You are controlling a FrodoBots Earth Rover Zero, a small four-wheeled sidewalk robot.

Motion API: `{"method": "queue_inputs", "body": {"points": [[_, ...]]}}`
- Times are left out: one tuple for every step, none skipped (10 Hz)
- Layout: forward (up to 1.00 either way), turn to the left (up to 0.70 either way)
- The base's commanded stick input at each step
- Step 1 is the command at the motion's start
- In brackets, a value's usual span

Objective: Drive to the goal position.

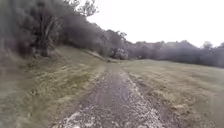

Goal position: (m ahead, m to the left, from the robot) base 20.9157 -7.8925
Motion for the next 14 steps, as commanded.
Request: {"method": "queue_inputs", "body": {"points": [[0.45,-0.27],[0.45,-0.27],[0.45,-0.27],[0.45,-0.20],[0.45,-0.03],[0.45,0.00],[0.45,0.00],[0.45,0.00],[0.45,0.00],[0.45,0.00],[0.45,0.00],[0.45,0.00],[0.45,0.00],[0.45,0.00]]}}
